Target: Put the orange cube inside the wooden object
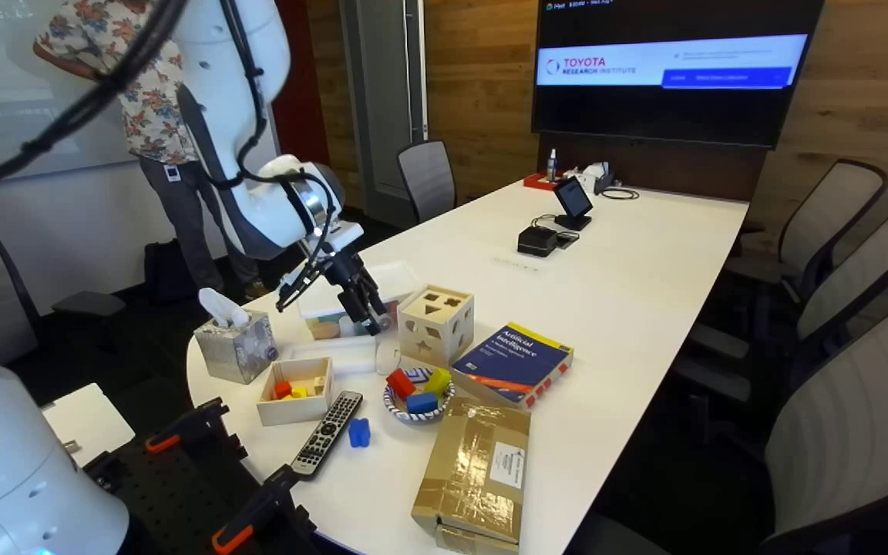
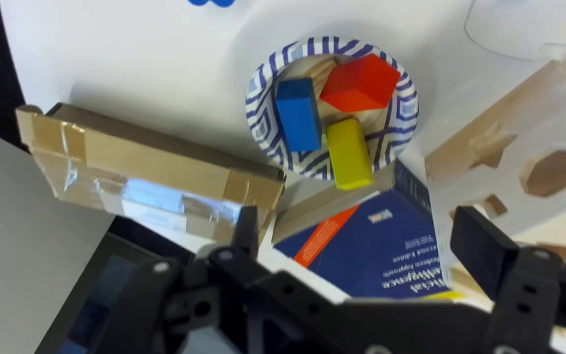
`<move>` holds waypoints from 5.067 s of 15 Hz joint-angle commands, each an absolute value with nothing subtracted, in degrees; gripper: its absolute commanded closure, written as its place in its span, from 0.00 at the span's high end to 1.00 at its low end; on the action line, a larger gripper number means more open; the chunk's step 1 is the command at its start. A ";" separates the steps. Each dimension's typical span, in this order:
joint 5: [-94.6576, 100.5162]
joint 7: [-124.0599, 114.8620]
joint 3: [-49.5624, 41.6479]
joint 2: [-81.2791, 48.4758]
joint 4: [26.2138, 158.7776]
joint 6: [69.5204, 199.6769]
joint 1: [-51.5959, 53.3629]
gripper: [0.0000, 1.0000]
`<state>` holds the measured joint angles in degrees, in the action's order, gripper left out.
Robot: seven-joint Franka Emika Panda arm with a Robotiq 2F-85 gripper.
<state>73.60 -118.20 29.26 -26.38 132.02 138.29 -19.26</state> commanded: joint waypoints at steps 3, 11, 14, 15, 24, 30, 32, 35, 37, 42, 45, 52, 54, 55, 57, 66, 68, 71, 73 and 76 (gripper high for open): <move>70.37 -118.29 10.63 -46.32 113.33 145.20 -0.43 1.00; 56.51 -117.79 3.14 -56.83 100.67 146.40 8.46 1.00; 52.66 -118.58 1.19 -54.73 102.64 146.24 10.86 1.00; 51.83 -119.03 0.23 -54.27 103.22 146.15 11.83 1.00; 46.98 -122.50 -5.71 -47.28 112.49 146.01 16.95 1.00; 47.55 -125.17 -7.05 -46.27 115.09 145.57 18.36 1.00; 48.14 -126.62 -8.00 -47.02 114.90 145.42 19.09 1.00; 48.46 -127.76 -8.98 -47.71 114.57 145.51 19.30 1.00; 48.31 -127.60 -9.18 -48.24 114.12 145.52 19.14 1.00; 47.79 -126.93 -8.99 -48.99 113.39 145.19 19.00 0.99; 47.70 -126.86 -8.93 -48.93 113.25 144.90 19.16 1.00; 47.16 -126.35 -8.45 -49.28 112.73 144.36 19.23 0.47; 47.11 -126.31 -8.35 -49.46 112.47 144.29 19.25 0.32; 47.11 -126.28 -8.34 -49.56 112.34 144.23 19.25 0.25; 47.06 -126.21 -8.33 -49.63 112.20 144.10 19.24 0.09; 48.62 -124.43 -9.44 -37.80 119.12 144.50 18.33 0.08; 49.25 -122.48 -9.03 -31.89 121.86 145.15 17.37 0.08; 48.93 -117.07 -7.38 -23.71 124.32 146.69 14.94 0.08; 47.19 -111.62 -5.36 -20.37 123.80 148.60 12.52 0.08; 40.25 -101.11 -1.43 -19.94 120.65 153.97 8.60 0.08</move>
